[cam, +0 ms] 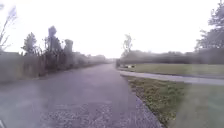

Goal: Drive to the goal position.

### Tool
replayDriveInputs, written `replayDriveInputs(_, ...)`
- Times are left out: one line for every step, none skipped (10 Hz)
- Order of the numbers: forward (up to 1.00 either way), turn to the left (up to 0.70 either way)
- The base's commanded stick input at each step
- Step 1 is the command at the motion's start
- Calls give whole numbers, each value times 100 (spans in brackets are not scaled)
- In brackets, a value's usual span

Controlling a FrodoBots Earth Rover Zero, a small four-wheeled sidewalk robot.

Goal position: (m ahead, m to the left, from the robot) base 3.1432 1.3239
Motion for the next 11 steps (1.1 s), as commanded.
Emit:
replayDriveInputs(70, -14)
replayDriveInputs(70, -14)
replayDriveInputs(70, -14)
replayDriveInputs(70, -14)
replayDriveInputs(70, -14)
replayDriveInputs(70, -14)
replayDriveInputs(70, -14)
replayDriveInputs(70, -14)
replayDriveInputs(70, -14)
replayDriveInputs(70, -14)
replayDriveInputs(70, -14)
